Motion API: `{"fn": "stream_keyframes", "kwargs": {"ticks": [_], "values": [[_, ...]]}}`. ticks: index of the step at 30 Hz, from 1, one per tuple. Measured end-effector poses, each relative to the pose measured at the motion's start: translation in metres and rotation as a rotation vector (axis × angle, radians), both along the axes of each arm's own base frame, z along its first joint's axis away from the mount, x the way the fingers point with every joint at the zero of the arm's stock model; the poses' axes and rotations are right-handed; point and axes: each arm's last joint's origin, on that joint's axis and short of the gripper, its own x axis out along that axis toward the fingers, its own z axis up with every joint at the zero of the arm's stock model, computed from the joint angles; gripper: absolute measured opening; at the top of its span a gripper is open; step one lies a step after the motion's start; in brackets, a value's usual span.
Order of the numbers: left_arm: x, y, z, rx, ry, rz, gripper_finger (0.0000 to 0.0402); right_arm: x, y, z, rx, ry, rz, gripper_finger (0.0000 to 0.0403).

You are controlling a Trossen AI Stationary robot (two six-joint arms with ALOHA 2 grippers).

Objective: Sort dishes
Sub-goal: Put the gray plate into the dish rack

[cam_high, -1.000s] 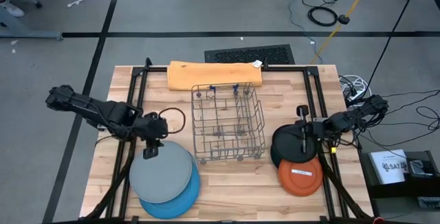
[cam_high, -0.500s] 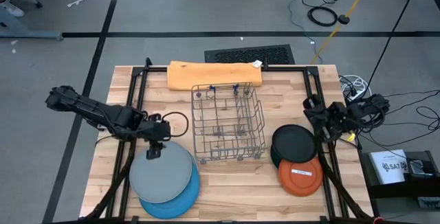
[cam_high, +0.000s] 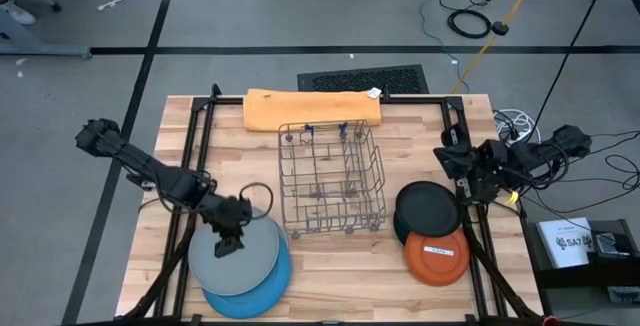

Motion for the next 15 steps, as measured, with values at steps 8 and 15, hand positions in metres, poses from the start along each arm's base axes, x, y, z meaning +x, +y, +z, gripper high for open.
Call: {"fn": "stream_keyframes", "kwargs": {"ticks": [8,15], "values": [[0.012,-0.064,-0.005,-0.082,0.098,-0.037,0.0145,0.032,0.009,0.026,-0.078,0.048,-0.066,0.0011],[0.023,-0.106,0.002,-0.028,0.192,0.033,0.0136,0.049,0.014,0.037,-0.16,0.073,-0.121,0.0011]]}}
